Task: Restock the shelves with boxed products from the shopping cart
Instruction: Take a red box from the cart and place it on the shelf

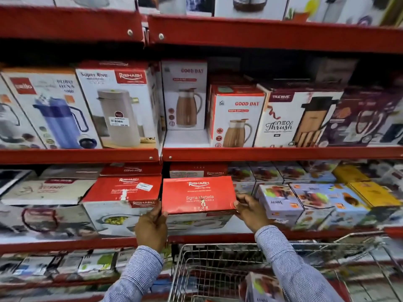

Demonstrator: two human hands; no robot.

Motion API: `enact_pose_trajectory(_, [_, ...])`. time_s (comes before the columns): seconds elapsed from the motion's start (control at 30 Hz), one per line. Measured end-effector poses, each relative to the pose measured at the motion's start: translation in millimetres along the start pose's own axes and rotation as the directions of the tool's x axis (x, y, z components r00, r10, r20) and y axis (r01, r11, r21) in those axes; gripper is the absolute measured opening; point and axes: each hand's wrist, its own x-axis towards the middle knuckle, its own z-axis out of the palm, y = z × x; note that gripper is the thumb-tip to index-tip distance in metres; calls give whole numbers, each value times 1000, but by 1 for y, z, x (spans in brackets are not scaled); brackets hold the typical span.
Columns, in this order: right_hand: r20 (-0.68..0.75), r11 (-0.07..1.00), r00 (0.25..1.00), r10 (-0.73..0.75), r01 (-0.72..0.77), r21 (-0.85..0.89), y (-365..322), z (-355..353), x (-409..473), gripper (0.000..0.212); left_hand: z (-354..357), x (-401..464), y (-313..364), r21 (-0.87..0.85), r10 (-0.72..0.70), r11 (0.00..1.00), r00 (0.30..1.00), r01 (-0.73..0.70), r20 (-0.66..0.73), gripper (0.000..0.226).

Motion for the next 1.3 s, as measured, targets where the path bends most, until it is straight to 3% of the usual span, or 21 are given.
enact_pose_trajectory(0.13, [19, 999, 1000, 0, 1, -48, 26, 7, 21, 13, 4, 5, -14, 61, 21, 998, 1000, -22, 14, 32])
enact_pose_trajectory(0.33, [31, 990, 999, -30, 34, -140, -9, 10, 12, 13, 10, 17, -18, 84, 55, 995, 997, -50, -58, 30])
enact_pose_trajectory(0.43, [54, 987, 998, -11, 19, -161, -16, 10, 13, 31, 11, 21, -16, 44, 100, 994, 992, -97, -81, 25])
enact_pose_trajectory(0.5, [90, 989, 996, 5, 8, -149, -24, 10, 11, 35, 12, 24, -17, 109, 175, 980, 982, -167, -72, 24])
enact_pose_trajectory(0.6, [172, 988, 985, 24, 3, -157, -31, 10, 8, 41, 13, 26, -18, 336, 277, 903, 961, -268, 23, 37])
enact_pose_trajectory(0.67, [215, 986, 976, 21, 16, -169, -33, 10, 7, 49, 13, 25, -17, 445, 273, 847, 956, -290, 102, 50])
enact_pose_trajectory(0.83, [242, 997, 969, 54, -37, -73, -37, 9, -3, 66, 13, 26, -12, 525, 226, 795, 952, -304, 208, 71])
enact_pose_trajectory(0.9, [238, 987, 970, 48, -10, -158, -35, 5, -12, 73, 16, 21, -13, 512, 266, 785, 936, -349, 231, 72])
enact_pose_trajectory(1.0, [183, 878, 983, -26, 110, -466, -23, -2, -24, 79, 27, 6, -17, 514, 409, 696, 865, -501, 290, 74])
enact_pose_trajectory(1.1, [141, 746, 983, -114, 178, -642, 5, -8, -36, 83, 47, -14, -21, 553, 481, 566, 790, -611, 380, 74])
enact_pose_trajectory(1.2, [119, 567, 986, -116, 164, -807, 38, -19, -52, 83, 70, -39, -24, 574, 452, 462, 736, -676, 504, 75])
enact_pose_trajectory(1.3, [103, 474, 993, -61, 120, -873, 71, -38, -69, 84, 98, -61, -37, 562, 392, 383, 680, -733, 620, 79])
